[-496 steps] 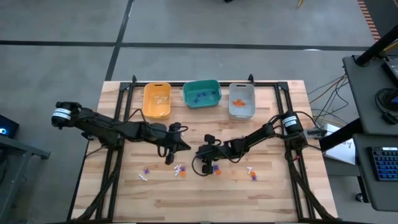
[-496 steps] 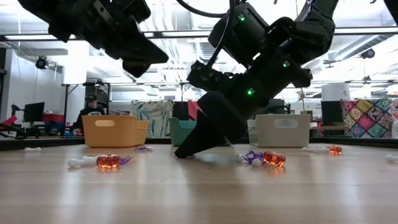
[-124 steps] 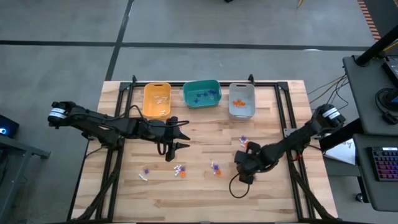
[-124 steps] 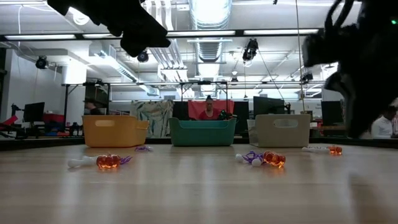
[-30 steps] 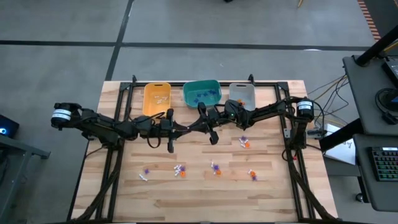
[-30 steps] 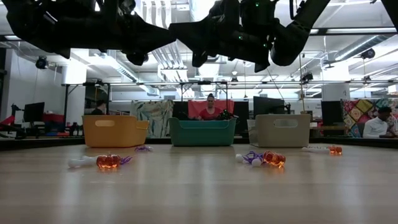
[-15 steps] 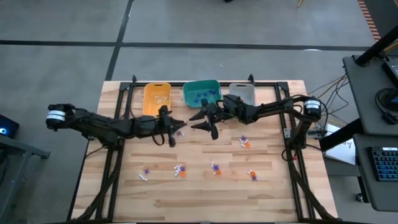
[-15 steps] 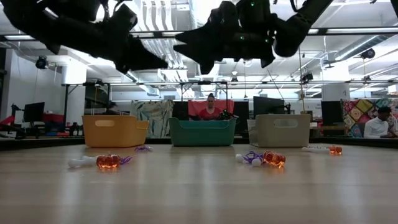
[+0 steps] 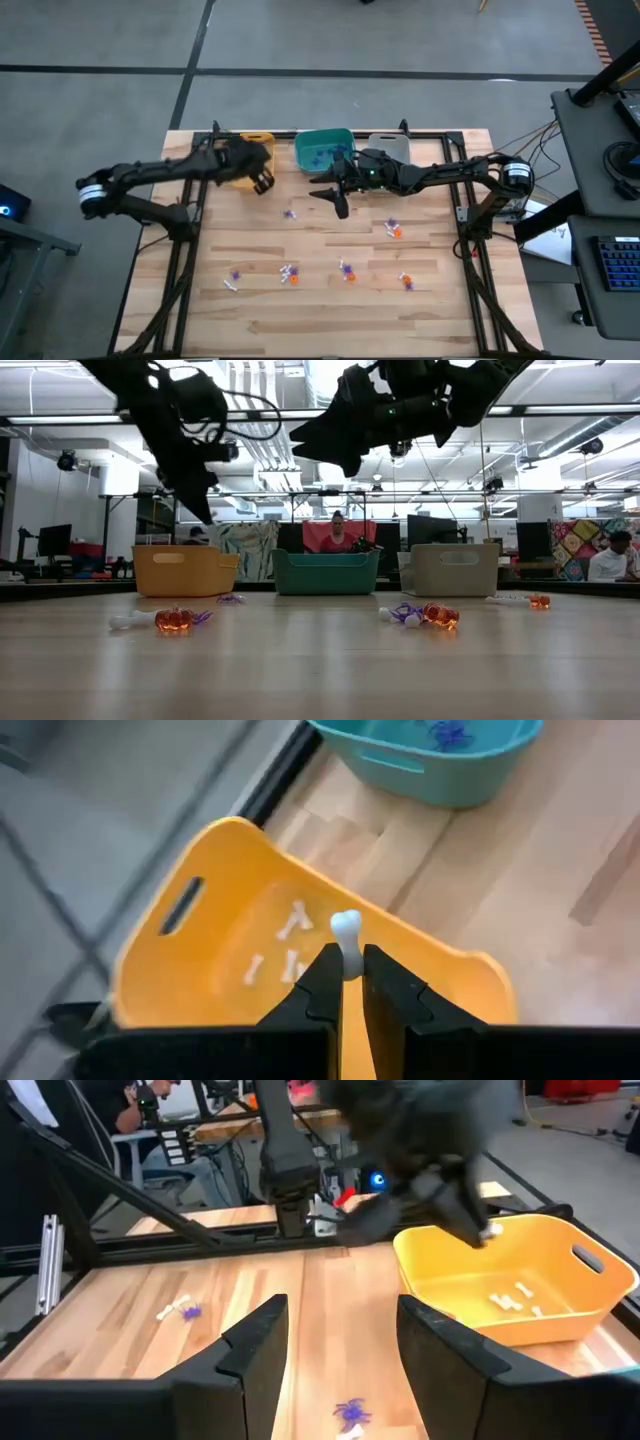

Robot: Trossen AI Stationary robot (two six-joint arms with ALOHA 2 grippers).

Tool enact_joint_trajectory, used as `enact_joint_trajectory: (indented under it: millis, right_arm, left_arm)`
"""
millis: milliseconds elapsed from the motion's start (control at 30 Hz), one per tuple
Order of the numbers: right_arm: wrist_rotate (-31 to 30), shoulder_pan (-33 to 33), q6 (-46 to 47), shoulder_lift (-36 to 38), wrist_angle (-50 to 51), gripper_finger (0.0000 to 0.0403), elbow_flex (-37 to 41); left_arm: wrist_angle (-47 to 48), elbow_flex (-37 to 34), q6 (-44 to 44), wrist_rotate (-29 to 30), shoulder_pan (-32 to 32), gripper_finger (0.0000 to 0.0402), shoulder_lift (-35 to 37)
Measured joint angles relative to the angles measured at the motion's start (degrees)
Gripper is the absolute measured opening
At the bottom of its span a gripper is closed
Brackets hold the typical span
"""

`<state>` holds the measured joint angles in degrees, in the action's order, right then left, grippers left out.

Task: Sort Halloween decoration
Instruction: Put the white bone toy into the yellow bin

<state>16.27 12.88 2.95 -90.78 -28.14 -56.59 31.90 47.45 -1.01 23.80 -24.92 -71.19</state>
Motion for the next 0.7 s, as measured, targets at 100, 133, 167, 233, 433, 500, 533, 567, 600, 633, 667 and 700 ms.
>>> enact_joint_trajectory:
  millis: [100, 133, 167, 233, 433, 500, 533, 567, 600, 633, 667, 700]
  right_arm:
    - [0.0, 0.0, 0.0, 0.0, 1.4, 0.0176, -0.1]
    - [0.0, 0.0, 0.2, -0.1, 2.0, 0.0176, -0.1]
    - [0.0, -0.1, 0.4, -0.1, 2.7, 0.0176, -0.1]
    - [0.0, -0.1, 0.4, -0.1, 3.4, 0.0176, -0.1]
    - [0.1, -0.2, 0.0, -0.1, 4.4, 0.0176, -0.1]
    - [0.1, -0.2, 0.0, -0.1, 4.4, 0.0176, -0.1]
    - [0.1, -0.2, -0.1, -0.1, 4.4, 0.0176, -0.1]
    - [0.1, -0.2, -0.2, -0.1, 4.4, 0.0176, -0.1]
    - [0.1, -0.2, -0.2, -0.1, 4.4, 0.0176, -0.1]
    - [0.1, -0.2, -0.2, -0.1, 4.4, 0.0176, -0.1]
    - [0.1, -0.2, -0.2, -0.1, 4.6, 0.0176, -0.1]
    - [0.2, -0.2, -0.2, -0.1, 4.8, 0.0176, -0.1]
  left_arm:
    - [1.3, 2.7, -1.1, -7.2, -5.5, 0.0001, -4.7]
    - [2.6, 3.7, -1.1, -8.1, -6.8, 0.0001, -6.3]
    - [3.9, 4.8, -1.1, -8.3, -7.7, 0.0001, -7.9]
    - [7.1, 7.2, -1.6, -8.2, -9.2, 0.0001, -11.0]
    - [16.5, 12.8, -8.9, -8.4, -10.8, 0.0001, -19.8]
    - [19.3, 14.0, -11.9, -9.0, -10.8, 0.0001, -22.6]
    - [20.5, 14.6, -13.6, -9.3, -10.8, 0.0001, -23.7]
    - [21.2, 15.0, -15.3, -9.4, -10.8, 0.0001, -24.6]
    - [21.8, 15.3, -16.9, -9.4, -10.8, 0.0001, -25.3]
    - [22.4, 15.5, -18.5, -9.4, -10.9, 0.0001, -26.1]
    - [22.7, 15.6, -19.8, -9.5, -10.9, 0.0001, -26.7]
    - [22.6, 15.5, -21.2, -9.8, -11.0, 0.0001, -27.1]
